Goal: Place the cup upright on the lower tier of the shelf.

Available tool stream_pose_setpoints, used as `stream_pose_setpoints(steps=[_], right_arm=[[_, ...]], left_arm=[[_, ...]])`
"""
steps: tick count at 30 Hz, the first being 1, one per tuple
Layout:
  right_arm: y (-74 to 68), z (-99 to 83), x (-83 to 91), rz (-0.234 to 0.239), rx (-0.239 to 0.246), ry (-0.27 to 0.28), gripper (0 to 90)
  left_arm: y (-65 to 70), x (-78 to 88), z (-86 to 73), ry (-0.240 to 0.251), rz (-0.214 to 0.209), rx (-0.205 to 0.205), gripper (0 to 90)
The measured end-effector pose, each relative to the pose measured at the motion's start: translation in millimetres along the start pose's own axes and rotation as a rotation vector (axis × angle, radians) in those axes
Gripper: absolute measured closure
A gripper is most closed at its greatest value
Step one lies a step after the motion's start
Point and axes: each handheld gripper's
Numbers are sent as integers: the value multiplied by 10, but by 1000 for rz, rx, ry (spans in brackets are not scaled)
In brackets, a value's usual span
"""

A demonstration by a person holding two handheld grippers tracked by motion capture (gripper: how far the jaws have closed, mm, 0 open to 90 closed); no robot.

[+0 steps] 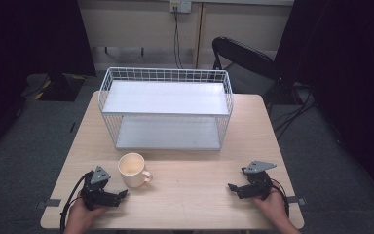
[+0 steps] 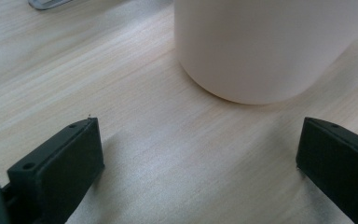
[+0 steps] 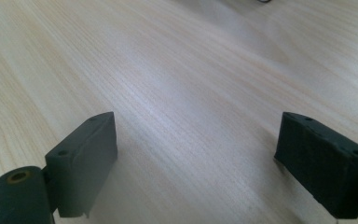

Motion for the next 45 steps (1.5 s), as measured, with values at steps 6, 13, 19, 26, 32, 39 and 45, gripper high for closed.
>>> stream_pose_setpoints(steps=[6, 13, 19, 26, 32, 39, 45], right_arm=[[2, 0, -1, 0, 0, 0, 118], [-3, -1, 0, -4, -4, 0, 118], [4, 6, -9, -4, -4, 1, 119], [2, 11, -18, -12, -9, 0, 119], [2, 11, -18, -11, -9, 1, 119], [2, 11, -18, -12, -9, 1, 118], [2, 13, -19, -13, -10, 0, 118]], left_arm=[[-14, 36, -7, -15, -5, -4, 1], [-25, 106, 42, -52, 11, 6, 180], [-45, 146, 83, -104, 4, 13, 181], [-47, 254, 270, -77, 10, 47, 220], [-44, 316, 384, -73, -11, 94, 254], [-20, 353, 459, -74, -28, 102, 283], [-11, 402, 551, -75, -9, 85, 291]])
Point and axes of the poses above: each handheld gripper's, and its own axes: x roughly backward along the jaws, z roughly out of its top, y roughly to its right, and after that the axes turned 9 degrees about y, right-handed
